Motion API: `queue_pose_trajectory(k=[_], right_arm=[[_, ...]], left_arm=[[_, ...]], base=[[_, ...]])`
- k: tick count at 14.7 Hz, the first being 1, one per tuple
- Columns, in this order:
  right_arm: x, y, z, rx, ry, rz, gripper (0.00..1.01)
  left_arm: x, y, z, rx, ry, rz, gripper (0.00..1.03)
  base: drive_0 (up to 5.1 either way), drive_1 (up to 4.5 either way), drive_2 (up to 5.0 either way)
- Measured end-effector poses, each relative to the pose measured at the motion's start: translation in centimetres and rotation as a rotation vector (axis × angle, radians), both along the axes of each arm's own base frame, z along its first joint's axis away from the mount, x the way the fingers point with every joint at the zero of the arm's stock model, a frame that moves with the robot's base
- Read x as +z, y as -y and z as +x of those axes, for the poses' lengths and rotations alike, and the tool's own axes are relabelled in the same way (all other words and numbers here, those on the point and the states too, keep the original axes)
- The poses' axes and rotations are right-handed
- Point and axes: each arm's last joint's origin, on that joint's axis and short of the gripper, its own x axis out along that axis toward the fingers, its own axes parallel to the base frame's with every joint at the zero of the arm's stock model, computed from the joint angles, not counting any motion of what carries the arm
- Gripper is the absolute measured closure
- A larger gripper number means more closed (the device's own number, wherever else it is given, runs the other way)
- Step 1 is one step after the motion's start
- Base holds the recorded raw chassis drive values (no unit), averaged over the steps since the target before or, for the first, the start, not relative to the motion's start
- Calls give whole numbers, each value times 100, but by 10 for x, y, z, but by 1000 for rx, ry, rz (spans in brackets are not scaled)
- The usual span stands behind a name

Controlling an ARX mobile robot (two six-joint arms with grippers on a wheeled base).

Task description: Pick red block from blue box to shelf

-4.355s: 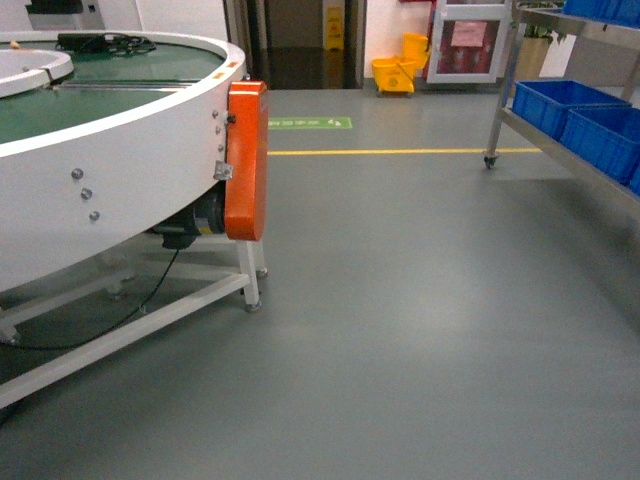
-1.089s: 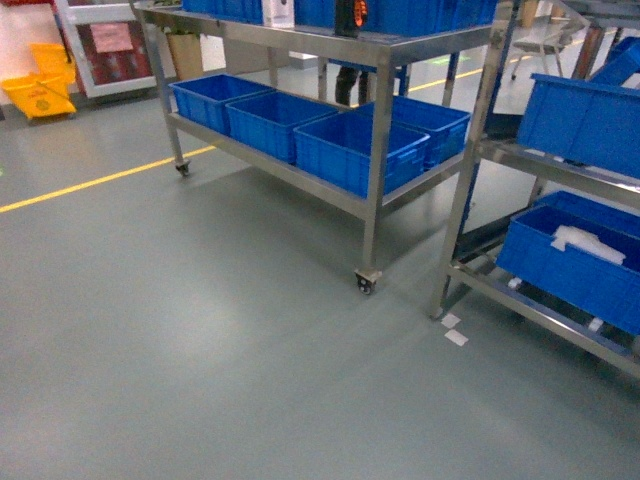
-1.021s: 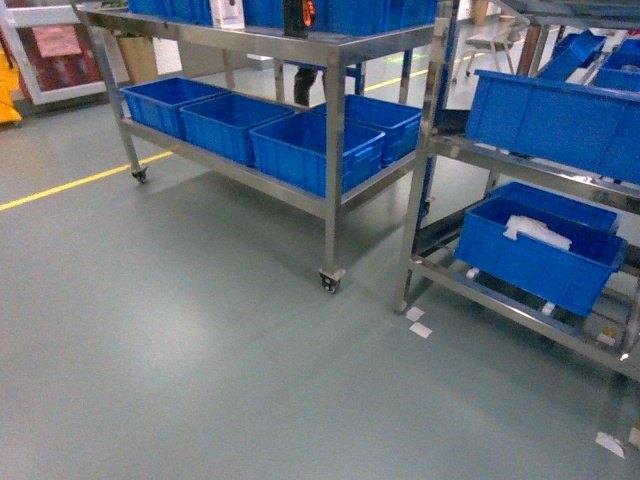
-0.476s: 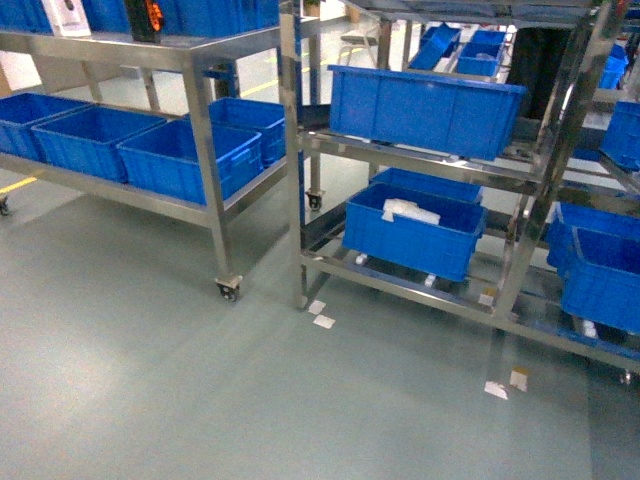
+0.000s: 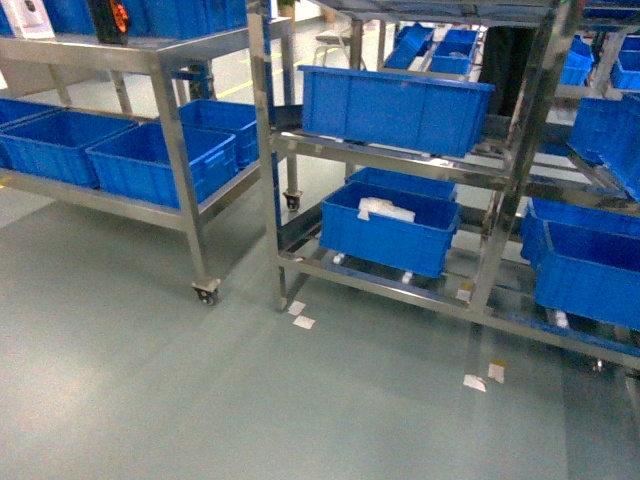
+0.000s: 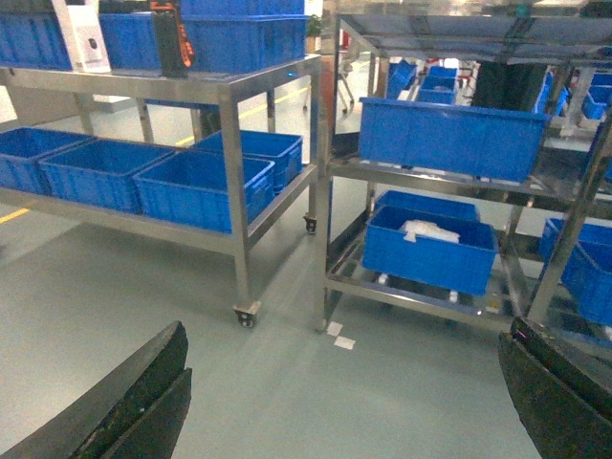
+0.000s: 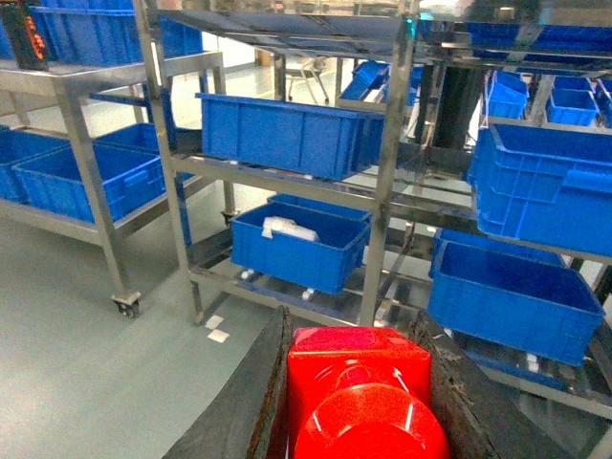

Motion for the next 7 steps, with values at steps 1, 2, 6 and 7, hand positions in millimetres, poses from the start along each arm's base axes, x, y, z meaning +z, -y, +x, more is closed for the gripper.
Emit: queue_pose_trajectory(k=[1, 2, 6, 7], right_arm=[[0, 0, 0, 0, 0, 0, 74], [0, 0, 0, 0, 0, 0, 74], [0, 0, 0, 0, 0, 0, 74], [0, 0, 0, 0, 0, 0, 74]], left_arm=[[0, 0, 0, 0, 0, 0, 5], [0, 0, 0, 0, 0, 0, 5], [0, 0, 0, 0, 0, 0, 5], [0, 0, 0, 0, 0, 0, 5]], base=[[-151, -151, -151], [-148, -148, -148], [-161, -161, -161], [-162, -162, -162]])
